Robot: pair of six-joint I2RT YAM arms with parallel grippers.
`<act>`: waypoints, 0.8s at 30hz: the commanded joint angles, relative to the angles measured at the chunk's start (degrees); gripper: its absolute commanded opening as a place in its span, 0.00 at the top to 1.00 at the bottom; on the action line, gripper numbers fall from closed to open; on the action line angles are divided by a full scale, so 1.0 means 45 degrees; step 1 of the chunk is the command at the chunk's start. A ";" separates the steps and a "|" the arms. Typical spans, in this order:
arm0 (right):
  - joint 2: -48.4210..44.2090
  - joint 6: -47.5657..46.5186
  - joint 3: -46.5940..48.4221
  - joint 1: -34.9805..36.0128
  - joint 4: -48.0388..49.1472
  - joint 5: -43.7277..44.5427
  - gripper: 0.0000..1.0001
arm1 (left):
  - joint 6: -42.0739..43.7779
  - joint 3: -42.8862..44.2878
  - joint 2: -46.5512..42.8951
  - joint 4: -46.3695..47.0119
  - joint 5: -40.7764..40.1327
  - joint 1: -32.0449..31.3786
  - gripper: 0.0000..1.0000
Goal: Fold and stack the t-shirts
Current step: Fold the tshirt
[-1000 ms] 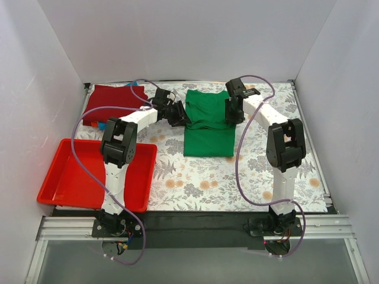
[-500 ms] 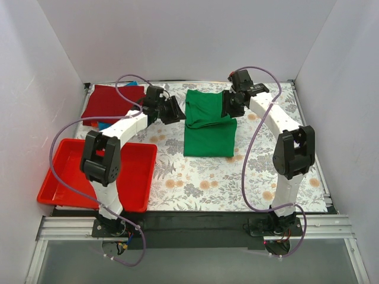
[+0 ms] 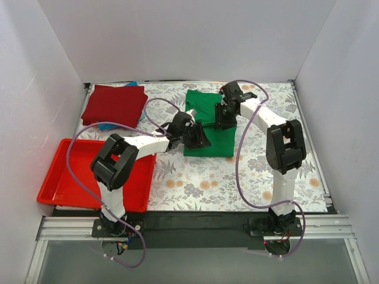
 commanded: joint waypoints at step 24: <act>0.2759 0.0785 0.4096 0.0024 0.0607 -0.0803 0.53 | -0.0938 -0.5929 -0.1725 0.1706 -0.1281 -0.2047 0.60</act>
